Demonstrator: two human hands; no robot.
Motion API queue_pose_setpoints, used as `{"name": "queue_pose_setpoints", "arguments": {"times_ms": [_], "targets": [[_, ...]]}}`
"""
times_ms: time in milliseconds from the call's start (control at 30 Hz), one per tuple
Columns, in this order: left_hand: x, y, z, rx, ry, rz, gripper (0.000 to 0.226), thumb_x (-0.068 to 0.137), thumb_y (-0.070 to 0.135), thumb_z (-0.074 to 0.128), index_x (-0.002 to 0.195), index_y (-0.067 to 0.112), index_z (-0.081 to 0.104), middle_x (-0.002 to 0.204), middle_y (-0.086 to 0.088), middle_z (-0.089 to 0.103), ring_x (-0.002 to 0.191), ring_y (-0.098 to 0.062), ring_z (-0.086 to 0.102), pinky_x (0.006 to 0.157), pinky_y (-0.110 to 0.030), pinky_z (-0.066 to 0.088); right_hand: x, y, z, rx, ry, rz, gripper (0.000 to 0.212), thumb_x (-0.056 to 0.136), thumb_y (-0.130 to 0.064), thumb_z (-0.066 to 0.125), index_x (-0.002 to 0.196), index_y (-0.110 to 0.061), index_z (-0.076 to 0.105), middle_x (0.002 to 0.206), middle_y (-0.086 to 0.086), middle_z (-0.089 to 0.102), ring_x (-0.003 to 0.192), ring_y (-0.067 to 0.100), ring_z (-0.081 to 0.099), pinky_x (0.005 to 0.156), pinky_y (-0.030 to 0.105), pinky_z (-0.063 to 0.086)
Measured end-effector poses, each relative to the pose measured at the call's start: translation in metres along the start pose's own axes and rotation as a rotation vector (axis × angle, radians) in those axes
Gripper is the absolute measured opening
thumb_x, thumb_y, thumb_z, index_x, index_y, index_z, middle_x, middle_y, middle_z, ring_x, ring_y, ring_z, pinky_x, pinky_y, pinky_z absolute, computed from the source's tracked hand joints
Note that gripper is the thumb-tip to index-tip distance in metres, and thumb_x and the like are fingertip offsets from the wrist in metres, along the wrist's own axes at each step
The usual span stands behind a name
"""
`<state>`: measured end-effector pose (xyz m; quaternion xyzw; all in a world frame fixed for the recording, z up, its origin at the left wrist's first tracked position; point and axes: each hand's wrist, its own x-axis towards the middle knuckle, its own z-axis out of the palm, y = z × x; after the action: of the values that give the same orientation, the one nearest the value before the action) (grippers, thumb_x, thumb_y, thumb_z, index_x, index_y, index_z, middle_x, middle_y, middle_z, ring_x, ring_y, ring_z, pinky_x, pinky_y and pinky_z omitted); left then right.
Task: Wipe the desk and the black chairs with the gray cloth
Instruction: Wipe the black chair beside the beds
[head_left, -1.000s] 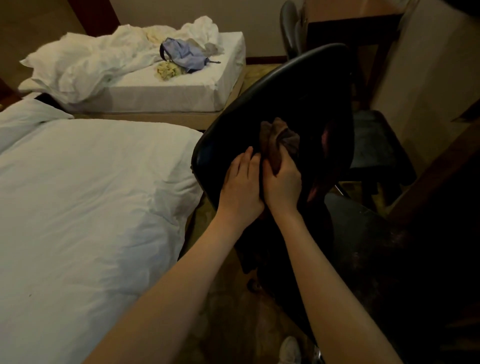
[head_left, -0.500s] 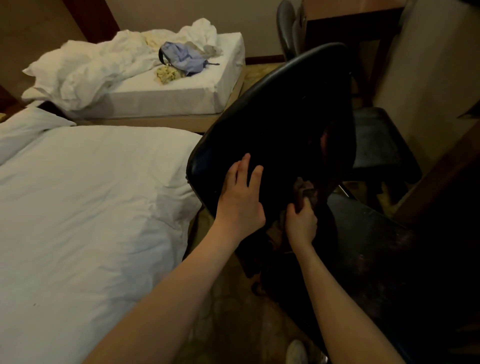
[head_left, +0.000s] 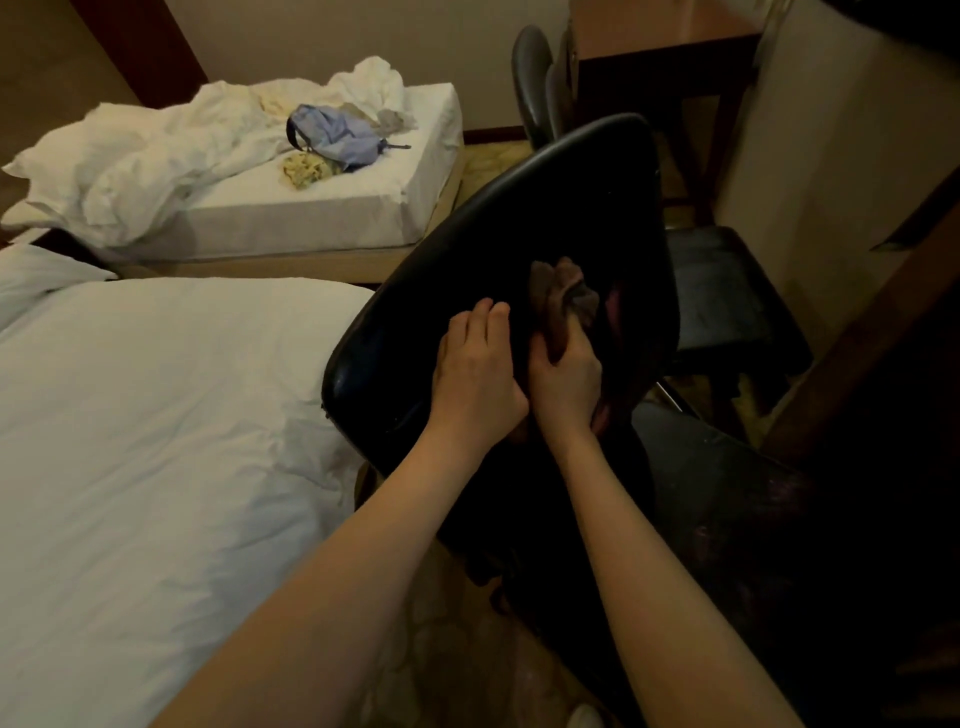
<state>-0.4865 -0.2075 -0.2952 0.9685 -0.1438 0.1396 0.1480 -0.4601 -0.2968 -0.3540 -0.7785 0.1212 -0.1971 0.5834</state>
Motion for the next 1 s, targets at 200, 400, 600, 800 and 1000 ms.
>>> {"name": "queue_pose_setpoints", "arguments": {"times_ms": [200, 400, 600, 800, 1000], "targets": [[-0.001, -0.002, 0.005, 0.013, -0.016, 0.011, 0.062, 0.073, 0.006, 0.055, 0.133, 0.001, 0.042, 0.141, -0.019, 0.039, 0.129, -0.036, 0.035, 0.106, -0.044, 0.03, -0.015, 0.082, -0.017, -0.197, -0.06, 0.439, 0.041, 0.094, -0.027, 0.048, 0.135, -0.022, 0.045, 0.121, 0.015, 0.059, 0.111, 0.035, 0.054, 0.089, 0.04, 0.043], [0.009, 0.018, 0.012, 0.319, -0.204, 0.012, 0.069, 0.088, 0.025, 0.045, 0.147, 0.014, 0.01, 0.153, -0.021, -0.001, 0.141, -0.036, 0.003, 0.116, -0.042, 0.005, -0.009, 0.091, -0.036, -0.19, -0.075, 0.521, 0.033, 0.094, -0.024, 0.048, 0.126, -0.014, 0.053, 0.116, 0.017, 0.06, 0.107, 0.037, 0.055, 0.088, 0.041, 0.043], [0.062, 0.04, 0.018, 0.217, -0.157, 0.068, 0.072, 0.085, 0.014, 0.05, 0.146, 0.008, 0.013, 0.155, -0.017, 0.005, 0.143, -0.031, 0.006, 0.117, -0.036, 0.007, 0.038, 0.014, -0.053, 0.058, 0.095, 0.181, 0.033, 0.093, -0.018, 0.052, 0.125, -0.013, 0.056, 0.111, -0.003, 0.059, 0.106, 0.013, 0.054, 0.093, 0.028, 0.04], [0.075, 0.039, 0.03, 0.074, -0.034, 0.004, 0.056, 0.075, 0.009, 0.056, 0.129, 0.003, 0.044, 0.141, -0.017, 0.04, 0.128, -0.032, 0.037, 0.106, -0.038, 0.029, 0.082, -0.004, -0.024, -0.017, 0.008, -0.064, 0.036, 0.09, -0.025, 0.052, 0.123, -0.013, 0.058, 0.116, 0.008, 0.063, 0.107, 0.024, 0.059, 0.091, 0.043, 0.048], [0.074, 0.042, 0.03, 0.113, -0.037, 0.016, 0.056, 0.07, 0.012, 0.056, 0.124, 0.004, 0.047, 0.14, -0.018, 0.039, 0.127, -0.034, 0.036, 0.104, -0.039, 0.029, 0.074, 0.061, -0.037, -0.05, 0.026, 0.305, 0.043, 0.092, -0.024, 0.051, 0.135, -0.021, 0.049, 0.127, 0.01, 0.058, 0.117, 0.029, 0.053, 0.098, 0.039, 0.043]]}}
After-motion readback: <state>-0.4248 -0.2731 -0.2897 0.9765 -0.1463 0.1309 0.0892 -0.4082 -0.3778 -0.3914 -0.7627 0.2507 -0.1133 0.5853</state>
